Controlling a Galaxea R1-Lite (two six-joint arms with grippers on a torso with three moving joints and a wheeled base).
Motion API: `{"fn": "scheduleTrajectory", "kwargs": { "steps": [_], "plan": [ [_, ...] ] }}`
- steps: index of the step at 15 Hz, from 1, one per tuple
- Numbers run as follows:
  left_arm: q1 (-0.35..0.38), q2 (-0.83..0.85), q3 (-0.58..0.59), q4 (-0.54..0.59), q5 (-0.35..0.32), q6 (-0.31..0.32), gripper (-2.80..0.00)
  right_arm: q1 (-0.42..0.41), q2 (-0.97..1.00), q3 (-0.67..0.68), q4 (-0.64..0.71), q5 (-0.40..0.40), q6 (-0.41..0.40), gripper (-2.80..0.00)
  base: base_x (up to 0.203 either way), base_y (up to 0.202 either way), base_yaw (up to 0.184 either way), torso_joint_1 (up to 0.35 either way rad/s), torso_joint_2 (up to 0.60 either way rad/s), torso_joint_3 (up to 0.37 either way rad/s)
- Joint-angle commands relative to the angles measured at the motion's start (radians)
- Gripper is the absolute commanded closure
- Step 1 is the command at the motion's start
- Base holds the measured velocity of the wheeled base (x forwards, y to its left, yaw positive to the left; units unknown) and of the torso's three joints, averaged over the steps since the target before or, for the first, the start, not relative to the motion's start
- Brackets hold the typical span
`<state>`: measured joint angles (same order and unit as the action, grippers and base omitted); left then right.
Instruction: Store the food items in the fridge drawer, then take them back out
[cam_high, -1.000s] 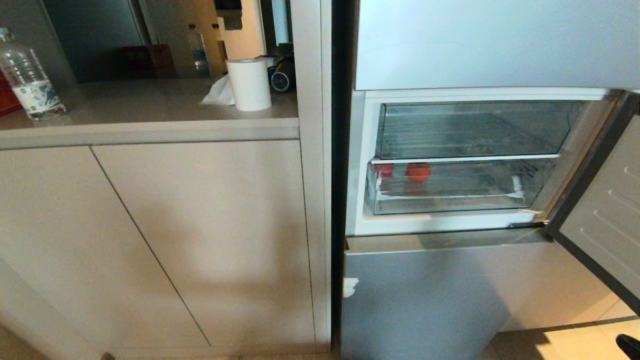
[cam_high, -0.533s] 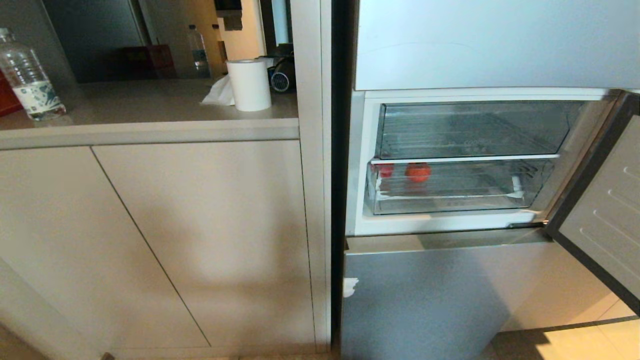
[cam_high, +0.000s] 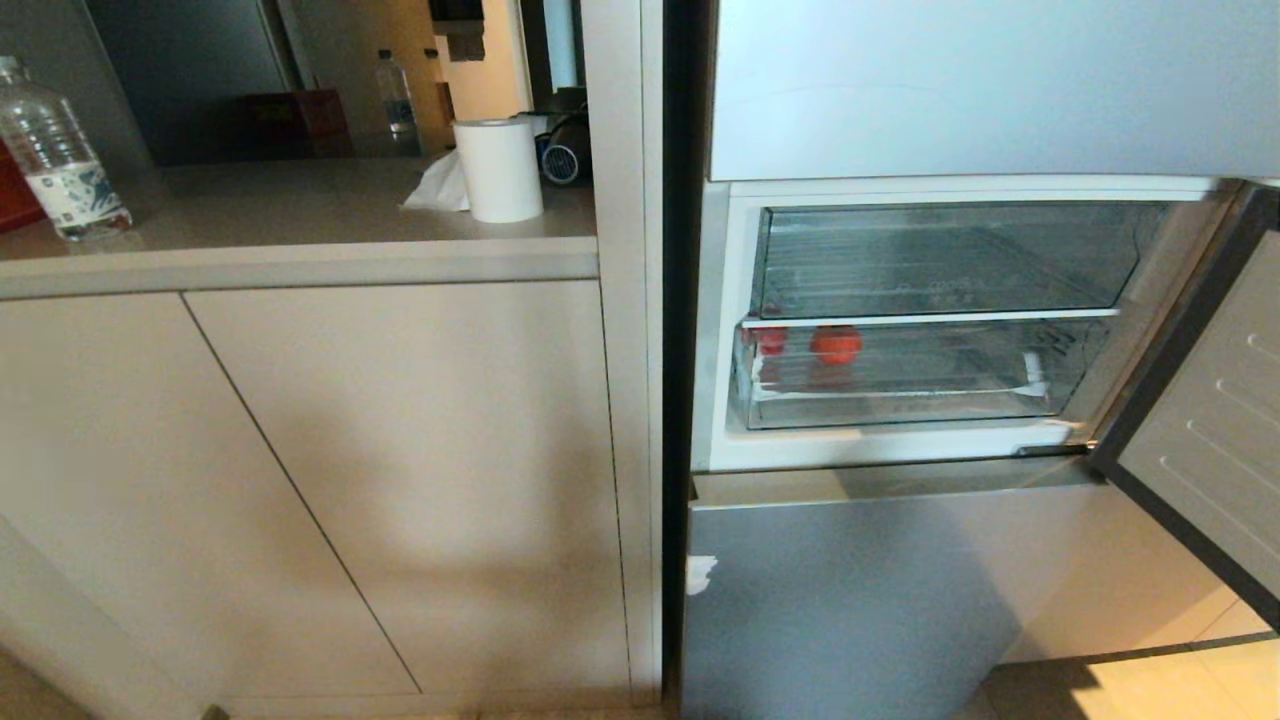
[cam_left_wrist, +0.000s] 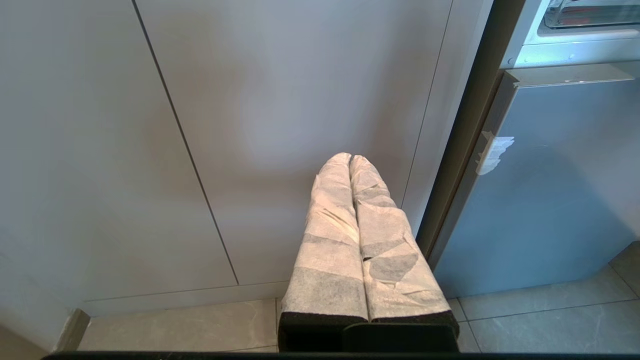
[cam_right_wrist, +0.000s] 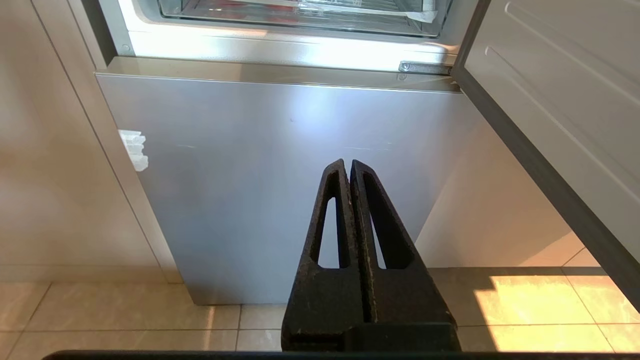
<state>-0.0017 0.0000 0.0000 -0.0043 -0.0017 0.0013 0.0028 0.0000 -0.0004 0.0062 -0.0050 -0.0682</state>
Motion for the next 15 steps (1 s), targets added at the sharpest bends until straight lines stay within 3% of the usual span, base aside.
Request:
{"fn": "scheduleTrajectory", "kwargs": {
  "steps": [1,5,15],
  "plan": [
    [0.0,0.0,0.002,0.0,0.0,0.0,0.0,0.0,0.002,0.0,0.003,0.0,-0.001,0.0,0.0,0.0,0.0,0.0,0.0,0.0],
    [0.0,0.0,0.002,0.0,0.0,0.0,0.0,0.0,0.002,0.0,0.003,-0.001,-0.001,0.0,-0.003,0.003,-0.076,0.0,0.0,0.003],
    [0.0,0.0,0.002,0.0,0.0,-0.001,0.0,0.0,0.002,0.0,0.001,-0.003,0.005,0.0,0.0,0.008,-0.175,0.004,0.0,0.003]
  ]
}}
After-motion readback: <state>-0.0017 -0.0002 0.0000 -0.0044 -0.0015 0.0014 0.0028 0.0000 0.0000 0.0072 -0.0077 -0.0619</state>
